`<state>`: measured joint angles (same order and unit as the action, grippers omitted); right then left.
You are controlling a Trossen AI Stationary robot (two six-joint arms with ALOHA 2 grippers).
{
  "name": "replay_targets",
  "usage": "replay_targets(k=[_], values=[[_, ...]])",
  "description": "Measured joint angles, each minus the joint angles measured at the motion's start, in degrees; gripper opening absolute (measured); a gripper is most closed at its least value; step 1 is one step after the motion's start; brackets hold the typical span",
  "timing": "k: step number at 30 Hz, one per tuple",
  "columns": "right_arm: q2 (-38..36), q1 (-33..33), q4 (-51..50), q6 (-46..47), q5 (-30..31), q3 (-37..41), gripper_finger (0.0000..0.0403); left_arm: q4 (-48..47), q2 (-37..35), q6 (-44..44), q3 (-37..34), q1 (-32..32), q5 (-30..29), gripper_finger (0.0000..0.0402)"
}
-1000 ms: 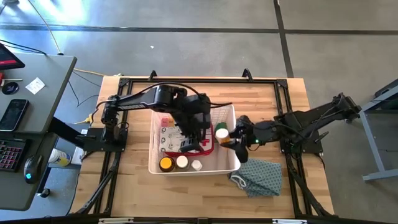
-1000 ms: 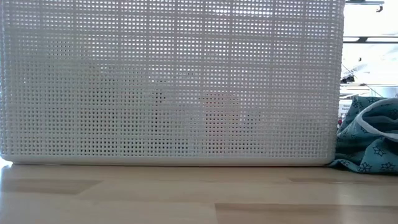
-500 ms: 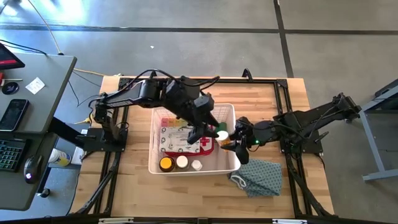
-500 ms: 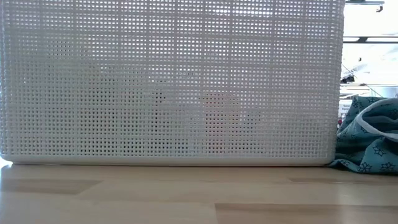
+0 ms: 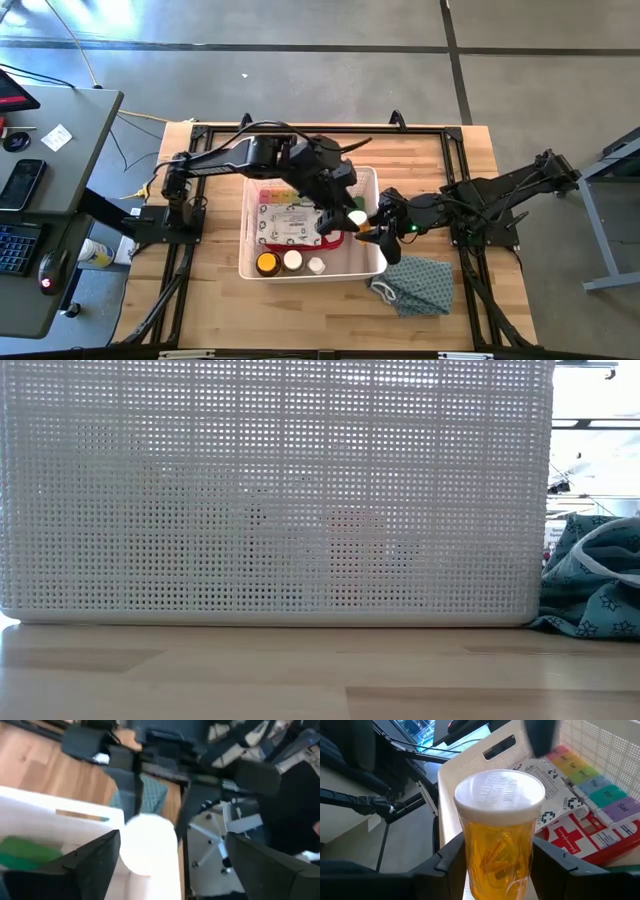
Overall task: Pick & place medical supplies in basket/bin
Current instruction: Put the orange pill bottle into the white container
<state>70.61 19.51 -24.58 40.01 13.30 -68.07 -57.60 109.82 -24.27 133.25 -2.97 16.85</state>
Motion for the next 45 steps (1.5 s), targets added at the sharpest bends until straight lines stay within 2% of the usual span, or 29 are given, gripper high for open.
replay_targets(k=[6,14,21,25,37,41,45], values=[[0.0,0.0,0.0,-0.3,0.1,0.0,0.0167,-0.4,0.0,1.5,0.1,-0.3,-2.1,0.0374],[0.0,0.0,0.0,-0.4,0.2,0.0,0.0167,-0.9,2.3,3.3,0.2,-0.4,-4.3,0.0397],[0.0,0.0,0.0,-0.4,0.0,-0.1,0.0167,-1.4,2.9,4.6,0.1,-0.4,-4.1,0.0391],[0.0,0.0,0.0,-0.4,0.0,-0.1,0.0167,-0.7,3.0,6.4,0.1,-0.4,-2.1,0.039],[0.0,0.0,0.0,-0.4,0.3,-0.1,0.0167,-0.8,3.0,6.0,0.1,-0.4,-2.2,0.0389],[0.0,0.0,0.0,-0.4,0.4,-0.1,0.0168,-0.8,3.0,5.5,0.1,-0.4,-2.4,0.037],[0.0,0.0,0.0,-0.4,0.4,-0.1,0.0168,-0.9,3.0,4.4,0.1,-0.4,-2.4,0.0325]])
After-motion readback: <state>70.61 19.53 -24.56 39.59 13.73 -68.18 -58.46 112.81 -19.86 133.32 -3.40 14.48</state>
